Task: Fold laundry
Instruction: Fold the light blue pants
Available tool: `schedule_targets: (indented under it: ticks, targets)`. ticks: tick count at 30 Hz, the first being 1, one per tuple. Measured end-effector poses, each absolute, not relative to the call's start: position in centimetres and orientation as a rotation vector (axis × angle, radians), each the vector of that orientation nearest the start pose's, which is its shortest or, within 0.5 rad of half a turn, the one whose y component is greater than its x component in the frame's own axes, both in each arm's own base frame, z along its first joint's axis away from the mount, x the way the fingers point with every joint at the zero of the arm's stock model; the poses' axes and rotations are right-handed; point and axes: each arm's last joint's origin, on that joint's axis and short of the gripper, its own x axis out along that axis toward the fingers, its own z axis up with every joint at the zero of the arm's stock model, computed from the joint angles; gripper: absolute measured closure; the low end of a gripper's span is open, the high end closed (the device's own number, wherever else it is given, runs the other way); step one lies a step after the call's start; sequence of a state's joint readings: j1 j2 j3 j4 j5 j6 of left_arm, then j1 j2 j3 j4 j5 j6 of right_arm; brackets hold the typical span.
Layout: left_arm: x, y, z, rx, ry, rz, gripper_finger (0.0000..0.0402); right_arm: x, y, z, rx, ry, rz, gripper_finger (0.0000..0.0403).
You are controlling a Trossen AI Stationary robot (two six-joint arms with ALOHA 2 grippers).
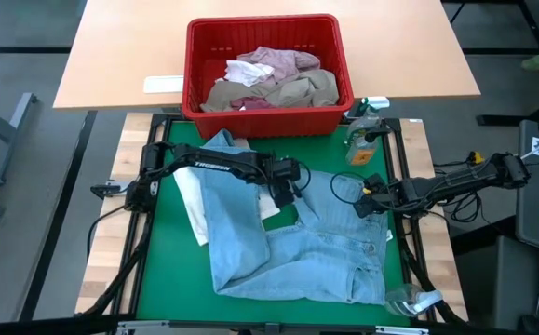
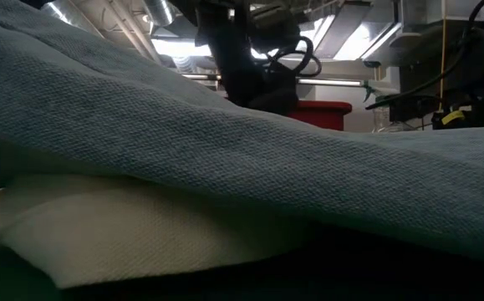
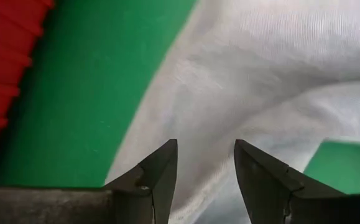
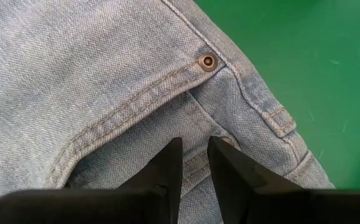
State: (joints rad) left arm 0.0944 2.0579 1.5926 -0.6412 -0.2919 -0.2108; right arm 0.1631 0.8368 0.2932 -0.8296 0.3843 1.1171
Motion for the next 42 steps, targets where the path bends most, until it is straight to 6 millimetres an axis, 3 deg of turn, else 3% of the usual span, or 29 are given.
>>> schedule_targets:
  ticks: [13, 16, 20, 22, 27, 35, 42]
  targets:
    - [42.1, 5.0, 17.9, -0.036, 1.136, 0.401, 0.0257, 10.3, 0.6, 13.1, 0.574, 1.034, -0.867, 0.0320]
    - [41.8, 4.9, 17.4, -0.036, 1.154, 0.395, 0.0292, 10.3, 0.6, 13.1, 0.574, 1.034, -0.867, 0.0320]
    - [41.8, 4.3, 17.5, -0.028, 1.159, 0.384, 0.0379, 10.3, 0.6, 13.1, 0.575, 1.034, -0.867, 0.0320]
    - [41.6, 3.8, 17.7, -0.024, 1.174, 0.375, 0.0390, 10.3, 0.6, 13.1, 0.575, 1.034, -0.867, 0.0320]
    - [40.4, 1.4, 18.7, 0.004, 1.250, 0.341, 0.0396, 10.2, 0.6, 13.1, 0.573, 1.038, -0.870, 0.0320]
    - [39.1, -5.0, 18.1, 0.101, 1.353, 0.238, 0.0397, 10.2, 0.6, 13.1, 0.573, 1.040, -0.872, 0.0320]
    - [38.3, -9.6, 18.1, 0.102, 1.331, 0.209, 0.0389, 10.2, 0.6, 13.1, 0.575, 1.042, -0.871, 0.0320]
